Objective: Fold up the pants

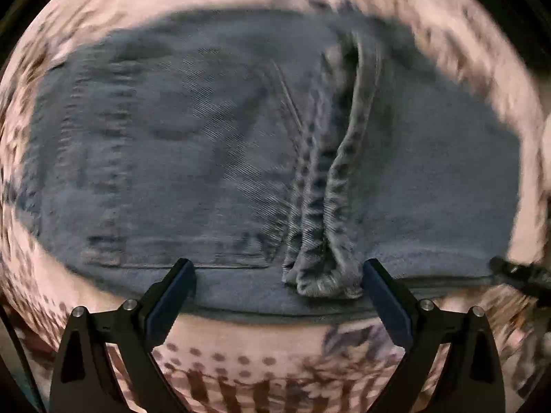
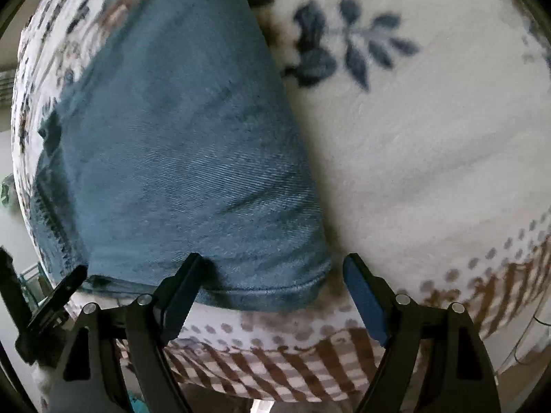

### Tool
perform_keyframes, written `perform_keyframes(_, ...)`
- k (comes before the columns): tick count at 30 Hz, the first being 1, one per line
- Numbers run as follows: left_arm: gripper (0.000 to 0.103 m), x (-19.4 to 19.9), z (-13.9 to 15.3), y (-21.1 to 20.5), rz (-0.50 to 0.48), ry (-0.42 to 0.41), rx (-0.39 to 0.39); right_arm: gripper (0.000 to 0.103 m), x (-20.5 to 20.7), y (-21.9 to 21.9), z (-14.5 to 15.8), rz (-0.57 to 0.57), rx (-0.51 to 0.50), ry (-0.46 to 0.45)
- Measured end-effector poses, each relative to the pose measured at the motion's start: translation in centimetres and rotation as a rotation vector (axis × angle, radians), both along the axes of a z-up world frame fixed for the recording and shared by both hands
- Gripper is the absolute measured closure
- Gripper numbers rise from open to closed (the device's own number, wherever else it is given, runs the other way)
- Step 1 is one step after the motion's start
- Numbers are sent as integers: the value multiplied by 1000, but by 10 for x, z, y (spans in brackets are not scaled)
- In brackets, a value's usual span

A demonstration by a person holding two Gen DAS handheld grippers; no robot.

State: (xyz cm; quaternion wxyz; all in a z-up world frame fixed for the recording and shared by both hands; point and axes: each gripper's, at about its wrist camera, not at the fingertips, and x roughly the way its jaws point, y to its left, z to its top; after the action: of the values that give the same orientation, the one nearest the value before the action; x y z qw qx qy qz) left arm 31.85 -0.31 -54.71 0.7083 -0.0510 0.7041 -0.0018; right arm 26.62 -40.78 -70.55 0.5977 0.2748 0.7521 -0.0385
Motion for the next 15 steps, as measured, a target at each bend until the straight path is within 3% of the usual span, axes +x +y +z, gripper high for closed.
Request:
perform_keyframes(4, 4, -23, 51, 70, 278, -267, -179, 19, 1, 3, 38, 0, -59, -85)
perform_keyframes(5, 4, -34, 57, 100, 402, -318, -211, 19, 2, 5, 46, 9, -79, -105)
perform_keyframes(10, 6, -75, 22, 199, 845, -311, -271, 19, 17, 51, 72, 92, -104, -185)
perform_keyframes(12, 9, -97, 8, 201, 963, -346, -314, 19, 37, 74, 77, 130, -92, -184)
perform_keyframes(15, 32, -99, -10, 220, 1054, -393, -376, 19, 49, 101, 72, 168, -86, -180)
